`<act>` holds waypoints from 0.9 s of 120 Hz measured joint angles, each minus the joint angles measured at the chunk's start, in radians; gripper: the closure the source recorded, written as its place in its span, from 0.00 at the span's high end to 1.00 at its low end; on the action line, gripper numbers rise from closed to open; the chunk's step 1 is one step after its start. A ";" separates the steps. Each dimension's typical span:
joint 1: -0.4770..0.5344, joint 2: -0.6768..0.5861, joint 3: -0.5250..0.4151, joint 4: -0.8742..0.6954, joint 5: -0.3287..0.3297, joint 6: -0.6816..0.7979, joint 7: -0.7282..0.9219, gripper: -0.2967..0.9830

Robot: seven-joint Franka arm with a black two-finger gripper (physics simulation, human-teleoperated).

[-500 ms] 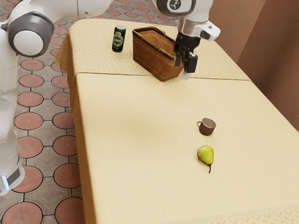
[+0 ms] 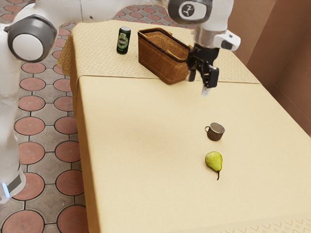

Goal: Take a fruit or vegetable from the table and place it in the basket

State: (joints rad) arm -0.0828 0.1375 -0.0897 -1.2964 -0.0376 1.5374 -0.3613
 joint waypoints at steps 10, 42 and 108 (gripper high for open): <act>0.010 0.021 0.003 0.001 0.002 0.002 -0.157 0.76; 0.005 0.031 -0.005 0.004 0.015 0.004 -0.607 0.76; -0.056 0.165 0.002 -0.048 0.055 0.166 -1.143 0.76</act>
State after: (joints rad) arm -0.1389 0.3026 -0.0878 -1.3442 0.0178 1.7032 -1.5039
